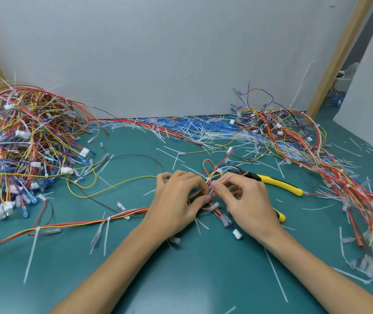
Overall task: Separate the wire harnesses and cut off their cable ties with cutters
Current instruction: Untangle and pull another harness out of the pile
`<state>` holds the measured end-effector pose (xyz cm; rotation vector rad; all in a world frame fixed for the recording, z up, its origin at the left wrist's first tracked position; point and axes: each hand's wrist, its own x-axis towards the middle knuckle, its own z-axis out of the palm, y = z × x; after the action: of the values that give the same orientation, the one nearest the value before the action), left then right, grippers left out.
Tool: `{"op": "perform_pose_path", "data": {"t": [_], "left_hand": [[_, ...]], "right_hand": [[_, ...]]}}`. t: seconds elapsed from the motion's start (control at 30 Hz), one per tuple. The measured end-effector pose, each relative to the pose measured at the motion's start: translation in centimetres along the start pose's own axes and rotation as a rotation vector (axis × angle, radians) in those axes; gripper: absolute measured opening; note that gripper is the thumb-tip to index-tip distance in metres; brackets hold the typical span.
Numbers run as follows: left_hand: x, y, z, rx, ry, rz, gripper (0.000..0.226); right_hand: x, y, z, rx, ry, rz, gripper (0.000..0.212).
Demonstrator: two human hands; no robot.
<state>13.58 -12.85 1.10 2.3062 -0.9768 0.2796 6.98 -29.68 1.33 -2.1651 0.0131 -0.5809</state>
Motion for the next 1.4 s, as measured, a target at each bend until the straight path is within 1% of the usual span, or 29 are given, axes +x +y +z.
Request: {"op": "perform_pose_path", "data": {"t": [0.07, 0.1, 0.2, 0.53, 0.6, 0.7, 0.8, 0.87, 0.9, 0.97, 1.03, 1.1, 1.2, 1.27, 1.3, 1.37, 1.4], "left_hand": [[0.0, 0.1, 0.1, 0.035, -0.008, 0.004, 0.011], [0.0, 0.2, 0.1, 0.050, -0.010, 0.006, 0.012], [0.1, 0.7, 0.1, 0.066, 0.001, 0.022, 0.013], [-0.1, 0.8, 0.4, 0.030, 0.004, 0.008, 0.010], [-0.2, 1.0, 0.4, 0.035, 0.036, 0.016, 0.008], [-0.5, 1.1, 0.3, 0.032, 0.112, 0.015, 0.007], [-1.0, 1.0, -0.3, -0.031, 0.236, 0.008, 0.003], [-1.3, 0.9, -0.9, -0.084, 0.282, -0.021, 0.010], [-1.6, 0.5, -1.1, -0.096, 0.264, -0.045, 0.013], [-2.3, -0.4, -1.6, -0.114, 0.161, -0.084, 0.018], [-2.9, -1.2, -2.2, -0.211, 0.064, -0.145, 0.020], [-3.1, -1.4, -2.6, -0.261, 0.047, -0.191, 0.018], [-2.6, -1.1, -2.5, -0.225, 0.053, -0.204, 0.008], [-2.5, -1.1, -2.4, -0.219, 0.064, -0.186, 0.002], [-2.5, -1.2, -2.3, -0.216, 0.076, -0.173, 0.003], [-2.6, -1.3, -2.2, -0.199, 0.102, -0.152, 0.006], [-2.7, -1.3, -2.1, -0.181, 0.111, -0.140, 0.007]], "right_hand": [[-0.1, -0.1, 0.1, -0.061, 0.015, -0.036, 0.018], [-0.1, -0.1, 0.1, -0.051, 0.026, -0.041, 0.019], [0.1, 0.0, -0.2, 0.072, 0.039, -0.022, 0.024], [0.1, 0.0, -0.5, 0.253, 0.013, -0.017, 0.023], [0.1, -0.1, -0.4, 0.293, 0.013, -0.008, 0.023], [0.2, -0.3, -0.4, 0.365, 0.018, 0.059, 0.022], [0.2, -0.3, -0.4, 0.387, 0.021, 0.110, 0.021], [0.2, -0.3, -0.4, 0.386, 0.025, 0.122, 0.022], [0.2, -0.2, -0.5, 0.379, 0.026, 0.126, 0.021], [0.2, -0.1, -0.4, 0.351, 0.029, 0.130, 0.021], [0.2, 0.0, -0.3, 0.323, 0.033, 0.126, 0.021], [0.1, -0.2, -0.2, 0.303, 0.041, 0.102, 0.021], [0.1, -0.3, -0.1, 0.190, 0.093, 0.041, 0.019], [0.0, -0.4, -0.1, 0.049, 0.130, -0.013, 0.008], [-0.1, -0.6, -0.2, -0.031, 0.142, -0.052, 0.014], [-0.3, -0.9, -0.2, -0.194, 0.137, -0.183, 0.040], [-0.3, -1.1, -0.3, -0.264, 0.125, -0.266, 0.047]]}}
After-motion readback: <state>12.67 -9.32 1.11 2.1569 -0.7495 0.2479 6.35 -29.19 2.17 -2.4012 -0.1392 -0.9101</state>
